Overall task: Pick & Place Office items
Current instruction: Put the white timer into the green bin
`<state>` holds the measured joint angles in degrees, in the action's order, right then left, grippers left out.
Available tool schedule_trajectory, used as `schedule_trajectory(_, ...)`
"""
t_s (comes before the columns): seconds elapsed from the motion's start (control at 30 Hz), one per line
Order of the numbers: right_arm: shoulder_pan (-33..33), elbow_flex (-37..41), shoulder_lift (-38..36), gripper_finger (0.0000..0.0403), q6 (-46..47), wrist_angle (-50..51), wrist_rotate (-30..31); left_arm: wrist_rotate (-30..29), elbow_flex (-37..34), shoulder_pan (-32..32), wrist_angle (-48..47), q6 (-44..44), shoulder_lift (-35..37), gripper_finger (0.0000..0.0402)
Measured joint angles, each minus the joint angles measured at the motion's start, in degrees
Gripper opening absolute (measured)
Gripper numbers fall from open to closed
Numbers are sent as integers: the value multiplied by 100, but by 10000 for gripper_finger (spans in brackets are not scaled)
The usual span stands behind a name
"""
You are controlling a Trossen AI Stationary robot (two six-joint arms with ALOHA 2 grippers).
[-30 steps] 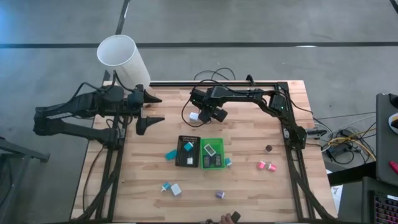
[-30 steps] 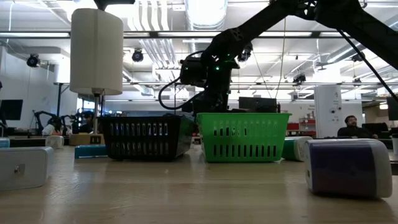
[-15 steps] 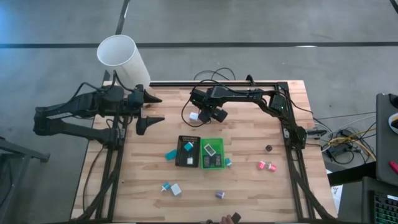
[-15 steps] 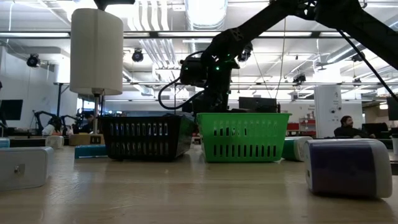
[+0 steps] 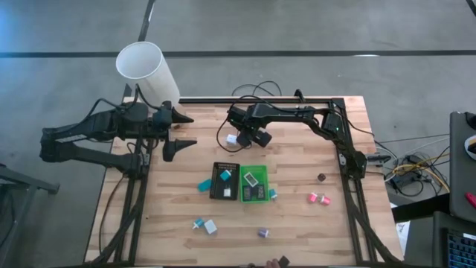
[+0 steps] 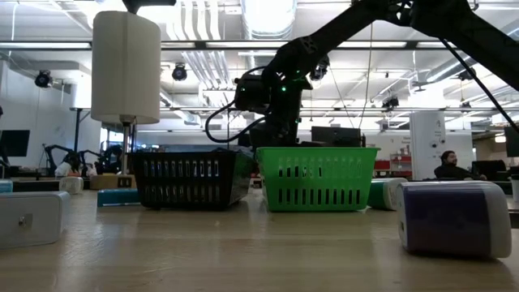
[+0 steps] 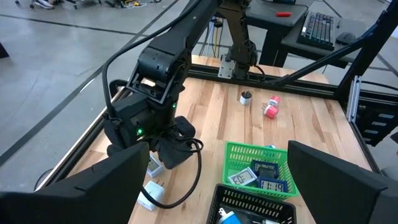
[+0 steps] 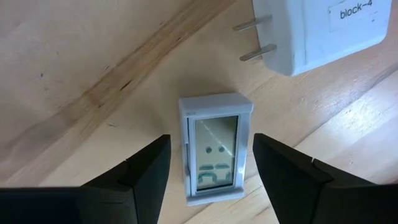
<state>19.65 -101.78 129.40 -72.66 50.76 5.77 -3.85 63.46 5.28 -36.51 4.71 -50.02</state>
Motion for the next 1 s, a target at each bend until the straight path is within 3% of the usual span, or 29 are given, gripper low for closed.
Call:
schedule_trajectory(0.43, 3, -76, 4, 228, 688, 155, -348, 0, 0, -2, 1, 0, 4, 383)
schedule_trajectory(1.0, 10, -76, 7, 228, 301, 258, -283, -1, 2, -2, 1, 1, 2, 383)
